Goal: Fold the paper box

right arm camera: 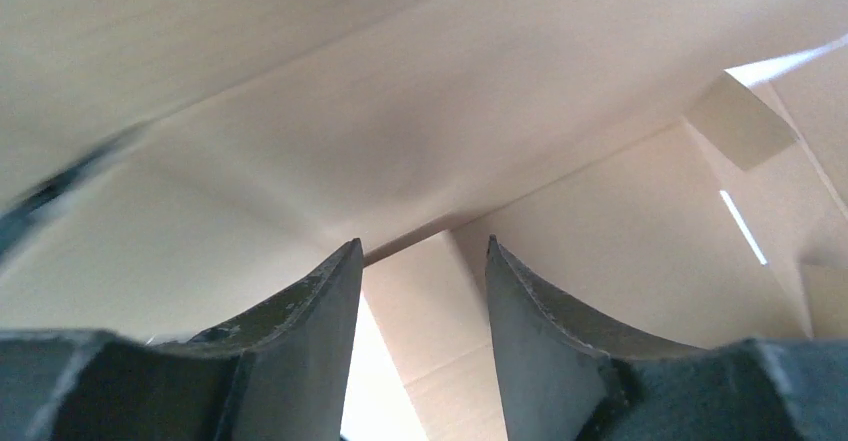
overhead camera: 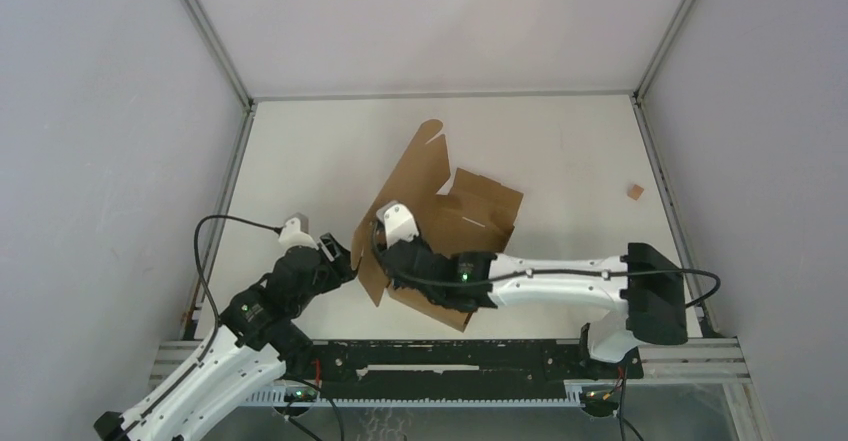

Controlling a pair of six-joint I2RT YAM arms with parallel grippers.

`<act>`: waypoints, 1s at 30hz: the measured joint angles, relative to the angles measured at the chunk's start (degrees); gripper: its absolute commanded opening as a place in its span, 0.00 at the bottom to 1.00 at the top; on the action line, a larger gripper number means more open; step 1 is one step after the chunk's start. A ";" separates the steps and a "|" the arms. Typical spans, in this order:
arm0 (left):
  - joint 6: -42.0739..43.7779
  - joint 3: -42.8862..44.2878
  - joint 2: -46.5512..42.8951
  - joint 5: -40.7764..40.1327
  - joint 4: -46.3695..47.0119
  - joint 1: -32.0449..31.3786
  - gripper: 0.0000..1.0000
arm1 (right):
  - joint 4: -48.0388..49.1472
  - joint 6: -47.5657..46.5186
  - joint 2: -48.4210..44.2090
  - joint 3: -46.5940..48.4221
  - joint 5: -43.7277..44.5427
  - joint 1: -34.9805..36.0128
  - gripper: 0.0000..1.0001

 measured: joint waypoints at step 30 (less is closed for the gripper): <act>1.57 12.94 -6.69 -11.72 -15.37 9.44 1.00 | 7.93 -8.94 -0.92 2.64 -30.99 11.85 0.62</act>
